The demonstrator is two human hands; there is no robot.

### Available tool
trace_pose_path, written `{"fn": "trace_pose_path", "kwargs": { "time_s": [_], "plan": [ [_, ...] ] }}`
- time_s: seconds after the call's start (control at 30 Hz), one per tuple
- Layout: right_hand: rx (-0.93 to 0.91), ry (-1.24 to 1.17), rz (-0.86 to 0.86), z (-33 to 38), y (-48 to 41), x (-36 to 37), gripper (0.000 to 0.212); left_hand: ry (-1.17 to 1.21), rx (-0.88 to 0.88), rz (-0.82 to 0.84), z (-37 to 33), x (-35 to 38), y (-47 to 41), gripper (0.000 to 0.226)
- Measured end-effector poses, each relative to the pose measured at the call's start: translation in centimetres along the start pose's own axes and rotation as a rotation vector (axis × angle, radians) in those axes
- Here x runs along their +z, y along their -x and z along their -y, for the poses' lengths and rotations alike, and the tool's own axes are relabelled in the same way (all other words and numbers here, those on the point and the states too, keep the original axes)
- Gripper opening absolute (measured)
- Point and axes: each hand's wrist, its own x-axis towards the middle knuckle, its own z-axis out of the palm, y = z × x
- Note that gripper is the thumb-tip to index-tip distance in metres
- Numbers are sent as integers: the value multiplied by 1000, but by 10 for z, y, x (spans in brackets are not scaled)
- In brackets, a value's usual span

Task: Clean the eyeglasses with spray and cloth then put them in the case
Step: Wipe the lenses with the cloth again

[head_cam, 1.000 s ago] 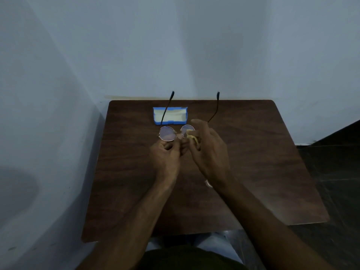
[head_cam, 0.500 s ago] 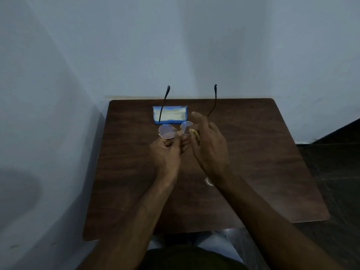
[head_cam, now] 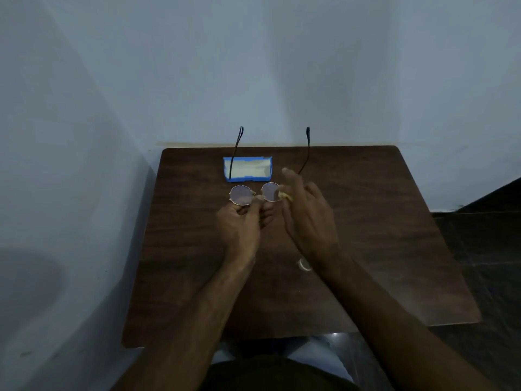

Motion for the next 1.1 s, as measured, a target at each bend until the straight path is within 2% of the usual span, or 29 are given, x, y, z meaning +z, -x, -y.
{"fn": "trace_pose_path", "kwargs": {
  "time_s": [0.23,0.4,0.57,0.7,0.77,0.9,1.1],
  "plan": [
    [69,-125,-4,23,-7,1,50,-160,144,4,1,4,0,17],
    [143,-85,-9,11,-20,-1,47,-275,218,-1,2,5,8,11],
    [153,-267,-11,20,-2,-6,41,-251,161,-1,7,3,6,11],
    [42,-251,11,10,15,0,40,-207,153,-2,4,-2,4,16],
    [-62,-169,10,6,14,1,48,-186,149,-5,1,-3,5,25],
    [-192,-12,-14,2,9,-1,67,-224,91,-4,-3,-1,1,15],
    [-316,81,-28,-6,-2,-13,52,-176,74,63,-16,-3,1,14]
  ]
}}
